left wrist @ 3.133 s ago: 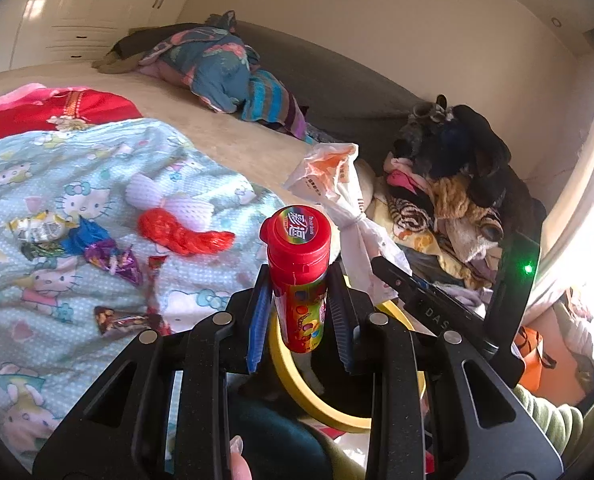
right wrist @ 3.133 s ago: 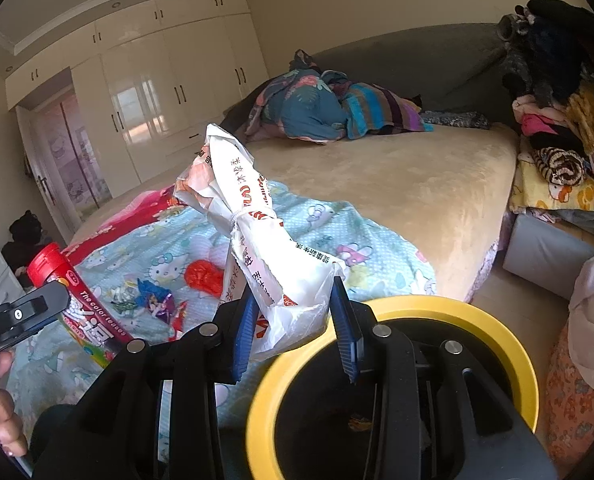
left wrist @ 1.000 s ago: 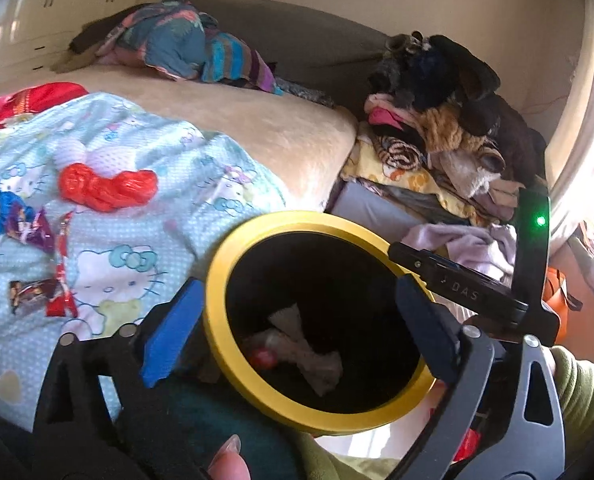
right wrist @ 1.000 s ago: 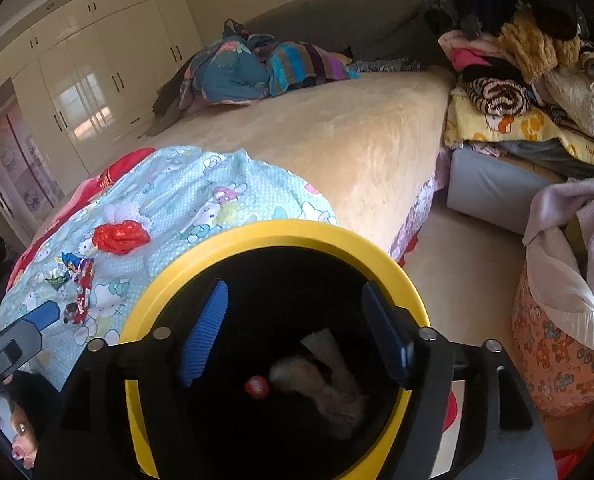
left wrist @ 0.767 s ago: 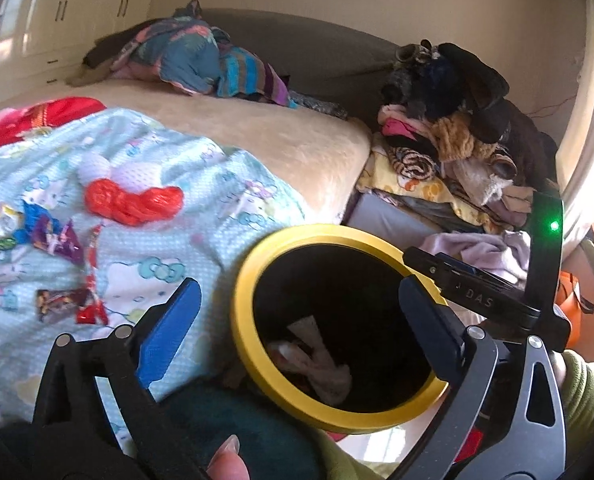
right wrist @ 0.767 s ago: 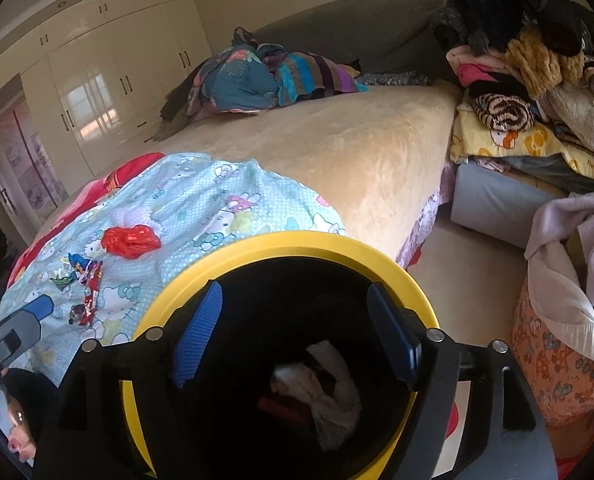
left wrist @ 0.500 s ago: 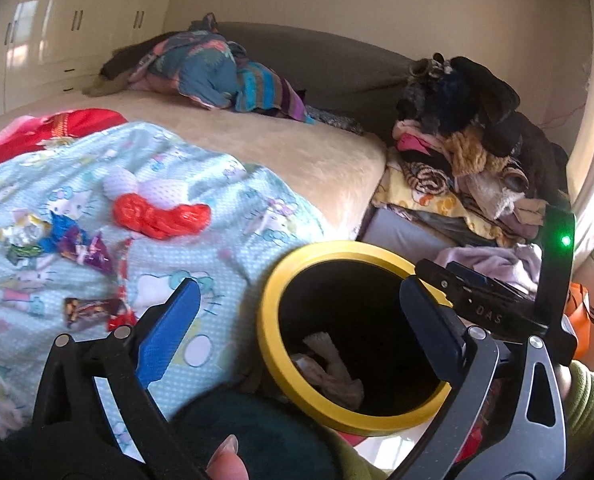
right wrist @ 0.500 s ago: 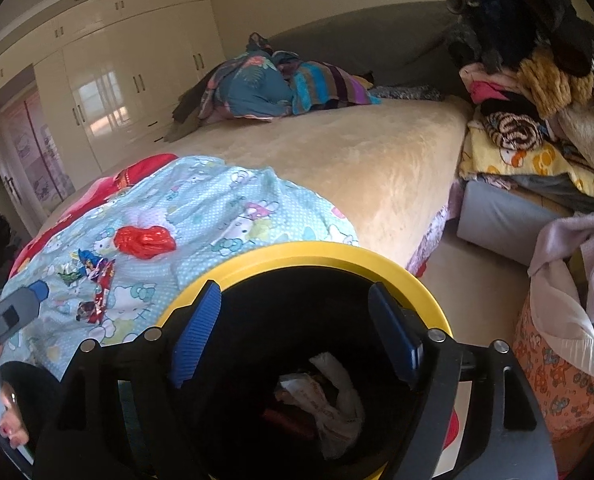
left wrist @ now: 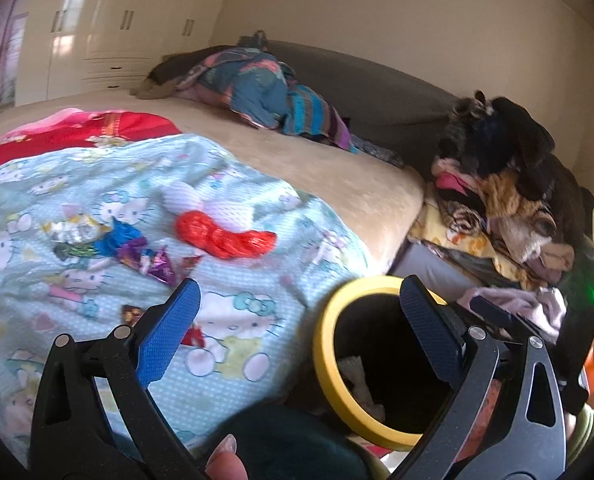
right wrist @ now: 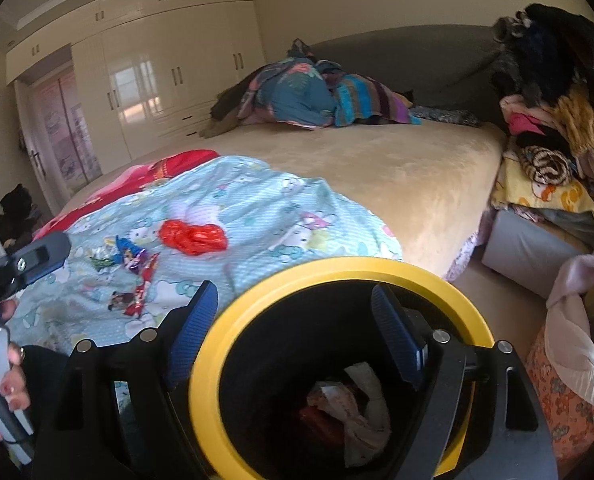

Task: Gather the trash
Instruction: 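Move both open tools back toward the remaining wrappers on the quilt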

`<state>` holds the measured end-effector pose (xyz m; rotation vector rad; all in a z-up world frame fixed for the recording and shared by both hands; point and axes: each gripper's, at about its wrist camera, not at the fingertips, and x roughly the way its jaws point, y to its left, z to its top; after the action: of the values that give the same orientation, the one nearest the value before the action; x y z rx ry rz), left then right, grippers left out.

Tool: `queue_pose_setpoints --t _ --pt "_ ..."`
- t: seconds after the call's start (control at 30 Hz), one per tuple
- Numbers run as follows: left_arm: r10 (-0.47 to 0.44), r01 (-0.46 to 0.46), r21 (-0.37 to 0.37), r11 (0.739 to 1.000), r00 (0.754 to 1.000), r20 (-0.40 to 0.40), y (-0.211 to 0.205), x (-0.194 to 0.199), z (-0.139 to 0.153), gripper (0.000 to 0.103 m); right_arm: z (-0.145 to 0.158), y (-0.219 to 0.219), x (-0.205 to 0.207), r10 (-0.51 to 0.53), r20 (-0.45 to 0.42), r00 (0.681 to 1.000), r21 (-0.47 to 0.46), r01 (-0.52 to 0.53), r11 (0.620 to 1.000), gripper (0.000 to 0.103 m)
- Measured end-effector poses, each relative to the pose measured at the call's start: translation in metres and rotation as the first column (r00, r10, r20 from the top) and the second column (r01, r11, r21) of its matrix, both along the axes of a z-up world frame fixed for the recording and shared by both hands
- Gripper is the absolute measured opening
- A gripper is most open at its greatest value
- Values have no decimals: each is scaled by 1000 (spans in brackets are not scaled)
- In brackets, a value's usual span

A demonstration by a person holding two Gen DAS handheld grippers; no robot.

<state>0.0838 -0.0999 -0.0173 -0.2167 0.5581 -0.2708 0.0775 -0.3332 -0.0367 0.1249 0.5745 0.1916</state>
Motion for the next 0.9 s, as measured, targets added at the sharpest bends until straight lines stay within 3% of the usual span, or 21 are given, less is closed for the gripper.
queue_pose_setpoints --t 0.53,0.9 --pt "159 -158 -25 987 986 41 55 0 12 92 19 60 3 126 47 991 -14 -125 992 80" --pt "257 -257 -58 965 966 4 86 13 7 92 23 104 26 192 49 980 -11 -192 981 82"
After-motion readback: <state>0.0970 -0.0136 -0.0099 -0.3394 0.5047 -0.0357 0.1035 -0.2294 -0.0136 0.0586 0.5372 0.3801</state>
